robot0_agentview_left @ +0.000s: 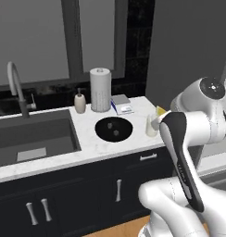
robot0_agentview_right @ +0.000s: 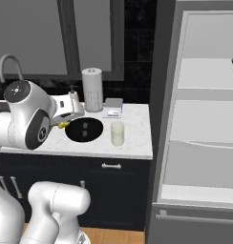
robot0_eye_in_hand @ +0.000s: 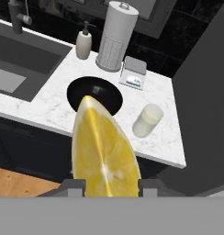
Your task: Grab a lemon wedge from the fridge and one ice cube from the ice bowl, and put them in the glass of lemonade.
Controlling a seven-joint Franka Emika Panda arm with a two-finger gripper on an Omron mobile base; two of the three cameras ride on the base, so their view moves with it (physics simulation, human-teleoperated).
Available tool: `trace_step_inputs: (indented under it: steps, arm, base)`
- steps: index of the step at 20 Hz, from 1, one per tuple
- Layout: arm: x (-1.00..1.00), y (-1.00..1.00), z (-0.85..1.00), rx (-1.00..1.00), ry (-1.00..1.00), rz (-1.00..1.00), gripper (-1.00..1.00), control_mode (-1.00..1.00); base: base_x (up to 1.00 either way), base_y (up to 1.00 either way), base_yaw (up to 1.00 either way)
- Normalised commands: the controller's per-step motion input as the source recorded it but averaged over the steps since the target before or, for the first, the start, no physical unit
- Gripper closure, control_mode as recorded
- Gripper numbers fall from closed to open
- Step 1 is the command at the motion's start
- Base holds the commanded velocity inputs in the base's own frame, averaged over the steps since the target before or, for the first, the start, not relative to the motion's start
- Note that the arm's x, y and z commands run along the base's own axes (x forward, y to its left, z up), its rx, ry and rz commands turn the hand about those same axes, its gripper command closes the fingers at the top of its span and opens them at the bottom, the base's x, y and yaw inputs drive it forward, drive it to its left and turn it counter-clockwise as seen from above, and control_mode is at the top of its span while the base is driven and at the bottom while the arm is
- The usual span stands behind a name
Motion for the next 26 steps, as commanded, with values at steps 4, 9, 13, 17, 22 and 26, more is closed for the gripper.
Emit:
trace_step_inputs:
  steps: [4, 9, 13, 17, 22, 26]
  arm:
    - [0.00, 0.00, 0.00, 0.00, 0.00, 0.00, 1.00, 1.00]
    - [0.00, 0.00, 0.00, 0.00, 0.00, 0.00, 1.00, 1.00]
    - [0.00, 0.00, 0.00, 0.00, 0.00, 0.00, 1.00, 1.00]
    - [0.00, 0.00, 0.00, 0.00, 0.00, 0.00, 1.00, 1.00]
    - [0.00, 0.00, 0.00, 0.00, 0.00, 0.00, 1.00, 1.00]
    - [0.00, 0.00, 0.00, 0.00, 0.00, 0.00, 1.00, 1.00]
  base:
    - [0.26, 0.41, -0.01]
    - [0.39, 0.22, -0.02]
    - [0.39, 0.19, -0.03]
    - [0.39, 0.24, -0.02]
    - [0.40, 0.24, -0.02]
    - [0.42, 0.24, -0.02]
